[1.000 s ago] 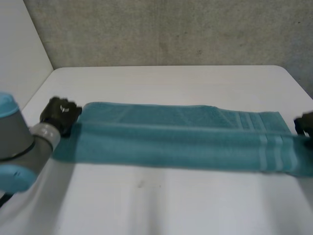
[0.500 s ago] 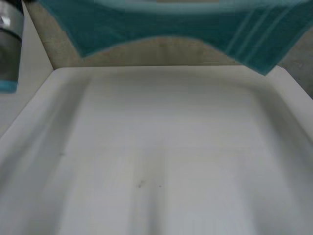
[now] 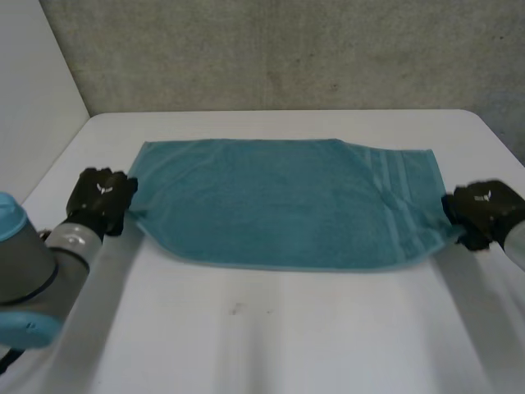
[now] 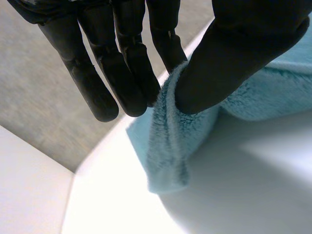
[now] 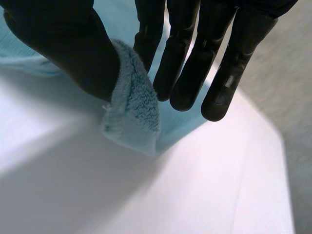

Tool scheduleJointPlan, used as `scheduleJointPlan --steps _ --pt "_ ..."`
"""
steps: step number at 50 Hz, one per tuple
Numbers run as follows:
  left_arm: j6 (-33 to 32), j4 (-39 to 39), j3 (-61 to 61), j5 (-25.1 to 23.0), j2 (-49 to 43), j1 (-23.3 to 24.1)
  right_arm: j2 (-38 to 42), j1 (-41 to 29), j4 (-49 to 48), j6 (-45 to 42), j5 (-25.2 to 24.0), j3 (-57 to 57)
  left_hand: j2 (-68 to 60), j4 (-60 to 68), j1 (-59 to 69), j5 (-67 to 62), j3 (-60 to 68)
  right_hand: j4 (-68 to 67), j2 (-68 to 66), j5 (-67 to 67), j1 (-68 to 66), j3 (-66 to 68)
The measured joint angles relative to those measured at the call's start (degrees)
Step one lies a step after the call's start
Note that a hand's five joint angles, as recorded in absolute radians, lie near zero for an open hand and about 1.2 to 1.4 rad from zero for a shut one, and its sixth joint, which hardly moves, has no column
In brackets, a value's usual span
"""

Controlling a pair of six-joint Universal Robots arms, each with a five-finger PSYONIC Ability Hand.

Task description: Fold the laundry

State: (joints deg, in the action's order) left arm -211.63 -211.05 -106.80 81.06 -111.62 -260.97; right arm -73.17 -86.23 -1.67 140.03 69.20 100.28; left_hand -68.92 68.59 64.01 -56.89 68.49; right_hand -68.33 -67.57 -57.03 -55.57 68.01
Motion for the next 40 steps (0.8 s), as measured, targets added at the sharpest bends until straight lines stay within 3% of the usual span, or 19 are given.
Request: scheduleJointPlan --steps 4,5,9,13,15,20,21,25,28,36,40 --pt "-0.54 2.63 -2.33 0.11 2.94 -0.09 -0.93 1.19 5.31 -3.08 0.11 0.31 0.0 0.0 0.0 0.0 0.0 0.0 0.0 0.0 0.0 0.0" --pt "-2.54 10.77 -5.42 0.38 9.65 -0.44 -3.43 4.08 15.74 -9.57 0.18 0.92 0.0 0.0 0.0 0.0 0.0 0.0 0.0 0.0 0.0 0.0" --pt "-5.71 26.74 -7.59 0.48 19.78 -0.89 -7.21 8.73 28.24 -19.86 0.1 2.25 0.0 0.0 0.0 0.0 0.0 0.0 0.0 0.0 0.0 0.0" --pt "-7.3 36.75 -7.85 0.22 25.97 -1.11 -9.85 11.83 33.57 -27.04 -0.2 3.08 0.0 0.0 0.0 0.0 0.0 0.0 0.0 0.0 0.0 0.0" --pt "-7.58 37.56 -7.58 0.13 26.93 -1.17 -10.46 12.57 33.38 -27.92 -0.34 2.78 0.0 0.0 0.0 0.0 0.0 0.0 0.0 0.0 0.0 0.0" --pt "-7.88 31.69 -5.45 -0.04 23.96 -1.13 -9.81 12.92 28.56 -24.76 -0.49 0.71 -0.01 0.0 0.0 0.0 0.0 0.0 0.0 0.0 0.0 0.0" --pt "-8.0 26.34 -3.1 -0.05 19.51 -0.85 -6.84 11.51 23.49 -19.98 -0.18 -1.71 -0.02 0.0 0.0 0.0 0.0 0.0 0.0 0.0 0.0 0.0" --pt "-8.12 19.43 1.6 -0.05 11.93 -0.22 -1.82 8.07 17.62 -13.76 0.81 -5.57 -0.02 0.0 0.0 0.0 0.0 0.0 0.0 0.0 0.0 0.0" --pt "-8.2 13.04 10.56 0.02 1.08 0.98 3.28 3.87 12.92 -8.36 3.13 -10.23 -0.02 0.01 0.0 0.0 0.0 0.0 0.0 0.0 0.0 0.0" --pt "-8.27 9.13 33.4 0.04 -19.64 3.75 15.48 -3.68 2.23 -0.15 13.58 -24.97 -0.02 0.01 0.0 0.0 0.01 0.0 0.0 -0.02 0.0 0.0" --pt "-8.28 8.84 41.17 -0.12 -25.87 4.18 19.93 -4.86 -0.38 0.87 16.43 -30.26 -0.02 0.01 0.0 0.0 0.01 0.0 0.0 -0.02 0.0 0.0"
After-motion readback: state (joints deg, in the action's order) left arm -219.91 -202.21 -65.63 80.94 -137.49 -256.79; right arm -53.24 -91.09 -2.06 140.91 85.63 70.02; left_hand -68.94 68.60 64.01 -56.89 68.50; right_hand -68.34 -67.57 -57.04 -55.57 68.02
